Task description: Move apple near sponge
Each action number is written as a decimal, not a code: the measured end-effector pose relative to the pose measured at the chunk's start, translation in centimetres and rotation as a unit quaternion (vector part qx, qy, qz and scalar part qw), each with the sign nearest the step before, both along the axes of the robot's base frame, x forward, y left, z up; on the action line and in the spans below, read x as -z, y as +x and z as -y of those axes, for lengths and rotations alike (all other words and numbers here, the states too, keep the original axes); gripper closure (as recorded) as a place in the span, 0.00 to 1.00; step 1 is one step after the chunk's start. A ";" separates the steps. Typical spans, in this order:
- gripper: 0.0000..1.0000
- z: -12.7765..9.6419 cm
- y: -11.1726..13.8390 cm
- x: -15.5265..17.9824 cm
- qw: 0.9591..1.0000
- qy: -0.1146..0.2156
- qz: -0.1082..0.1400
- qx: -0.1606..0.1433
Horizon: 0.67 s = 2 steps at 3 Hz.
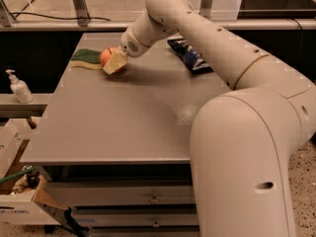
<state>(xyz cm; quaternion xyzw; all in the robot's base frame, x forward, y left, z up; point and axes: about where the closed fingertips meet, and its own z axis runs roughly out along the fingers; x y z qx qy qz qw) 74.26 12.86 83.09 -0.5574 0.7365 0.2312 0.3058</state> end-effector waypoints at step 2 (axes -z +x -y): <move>0.00 -0.2 -0.4 0.2 1.000 -0.008 -0.007 -0.008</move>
Offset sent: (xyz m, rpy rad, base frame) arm -0.0096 0.0005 0.0006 -0.0402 0.0277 0.0298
